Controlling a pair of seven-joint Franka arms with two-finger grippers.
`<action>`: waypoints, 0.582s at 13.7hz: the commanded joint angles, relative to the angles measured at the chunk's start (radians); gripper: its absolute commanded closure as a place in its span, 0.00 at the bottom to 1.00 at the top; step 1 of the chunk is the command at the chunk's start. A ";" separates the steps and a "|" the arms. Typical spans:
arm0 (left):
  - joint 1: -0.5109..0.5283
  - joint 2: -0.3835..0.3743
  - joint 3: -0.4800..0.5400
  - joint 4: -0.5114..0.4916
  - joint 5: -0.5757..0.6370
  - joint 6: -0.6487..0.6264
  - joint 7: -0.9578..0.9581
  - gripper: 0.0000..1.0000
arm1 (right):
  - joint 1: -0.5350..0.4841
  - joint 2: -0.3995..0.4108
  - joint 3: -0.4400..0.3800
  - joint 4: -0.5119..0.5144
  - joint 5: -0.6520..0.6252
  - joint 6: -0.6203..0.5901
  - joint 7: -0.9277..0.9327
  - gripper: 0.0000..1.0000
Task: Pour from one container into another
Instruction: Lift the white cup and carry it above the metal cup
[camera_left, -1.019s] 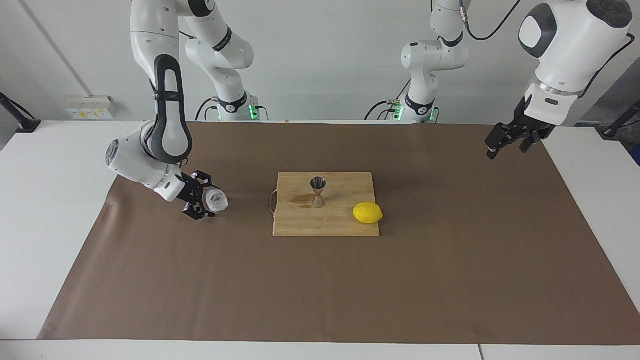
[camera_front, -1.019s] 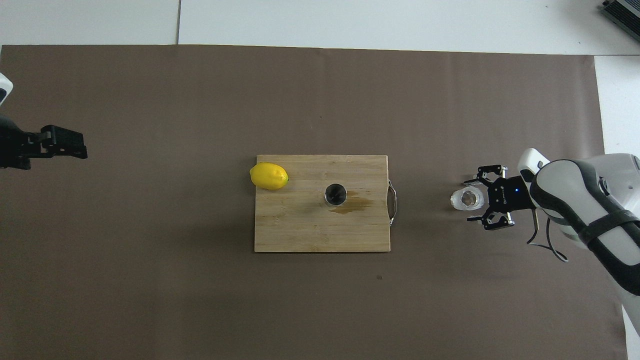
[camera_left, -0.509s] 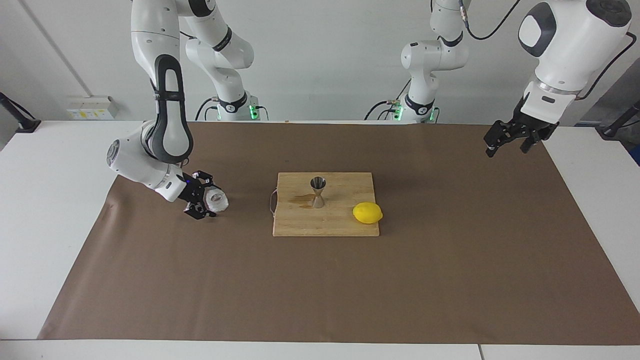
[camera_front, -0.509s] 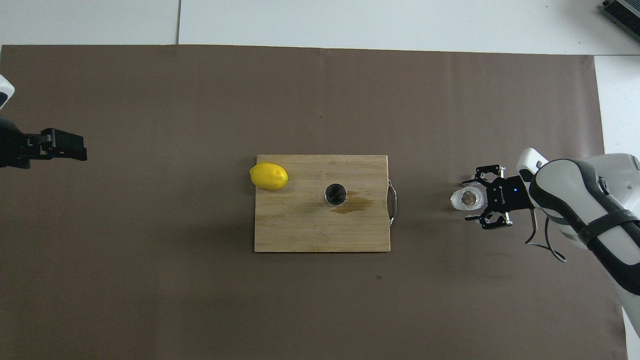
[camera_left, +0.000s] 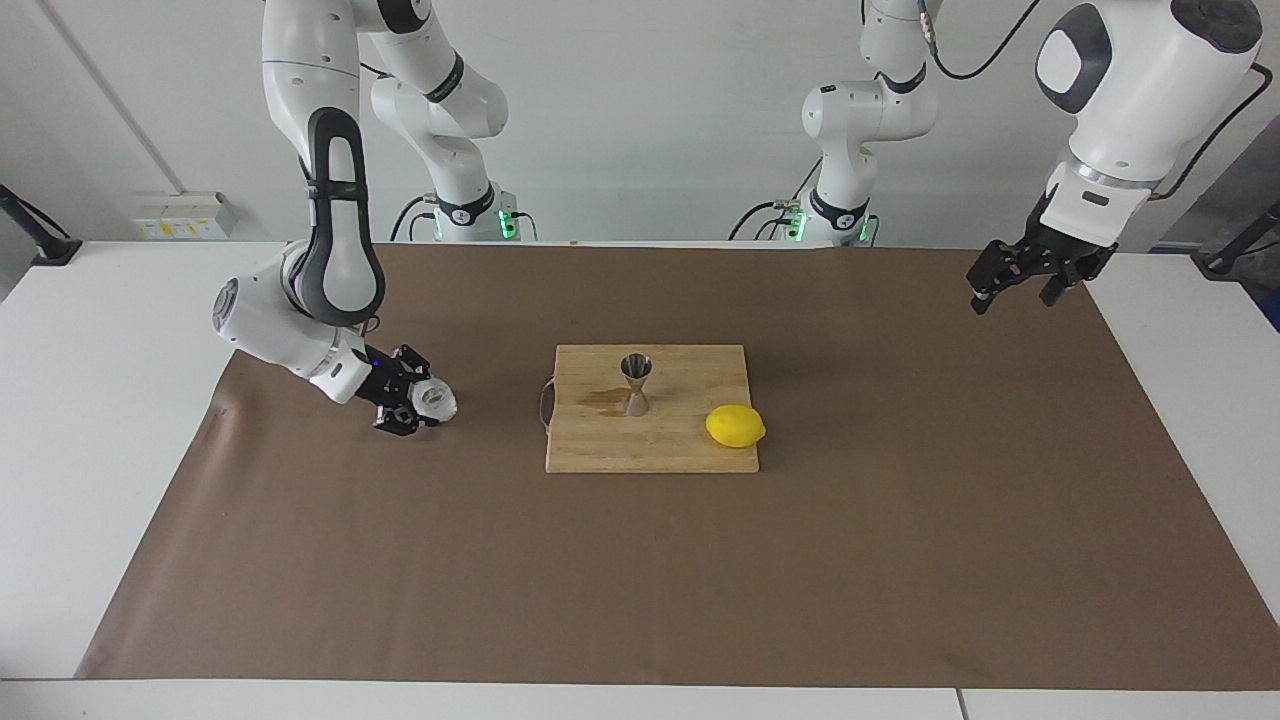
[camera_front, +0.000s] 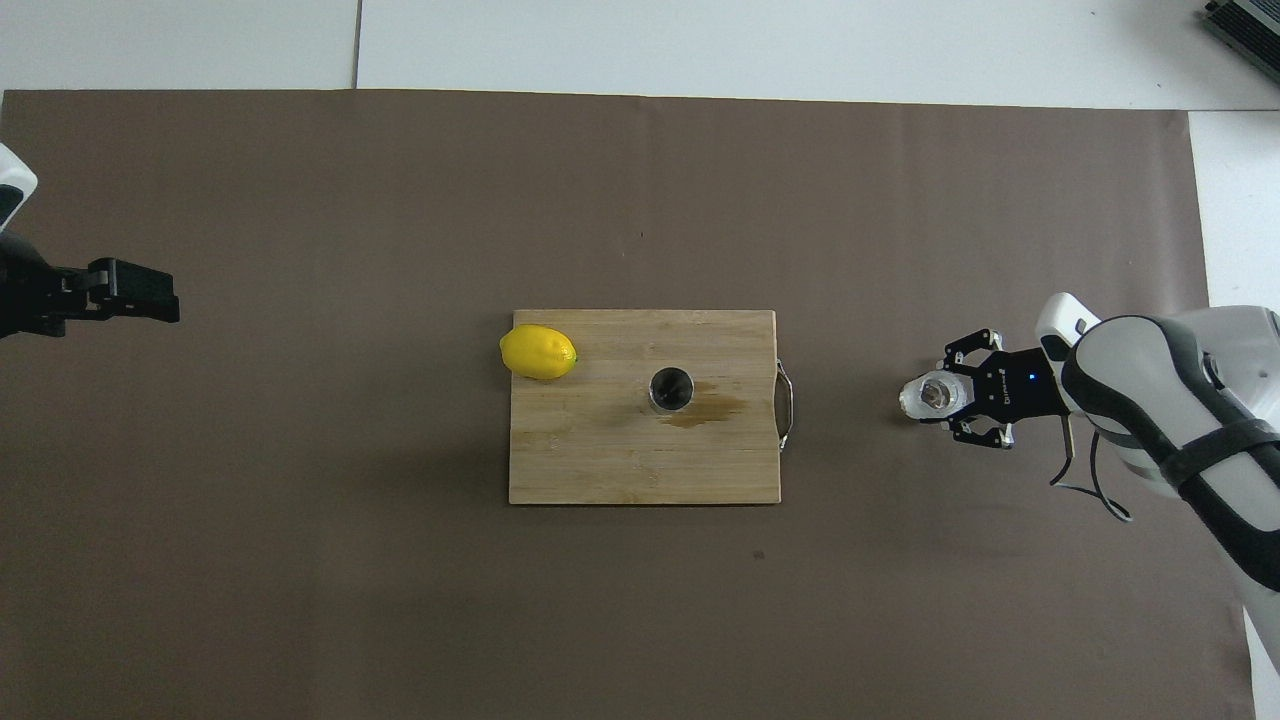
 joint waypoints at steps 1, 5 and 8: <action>0.009 -0.037 -0.001 -0.021 0.013 -0.020 0.010 0.00 | 0.000 -0.044 0.011 -0.010 0.026 -0.010 0.015 0.56; 0.000 -0.047 -0.003 -0.024 0.013 -0.047 0.024 0.00 | 0.075 -0.114 0.010 -0.006 0.024 0.008 0.130 0.59; 0.000 -0.048 -0.003 -0.023 0.013 -0.050 0.024 0.00 | 0.128 -0.146 0.011 0.019 0.021 0.013 0.239 0.63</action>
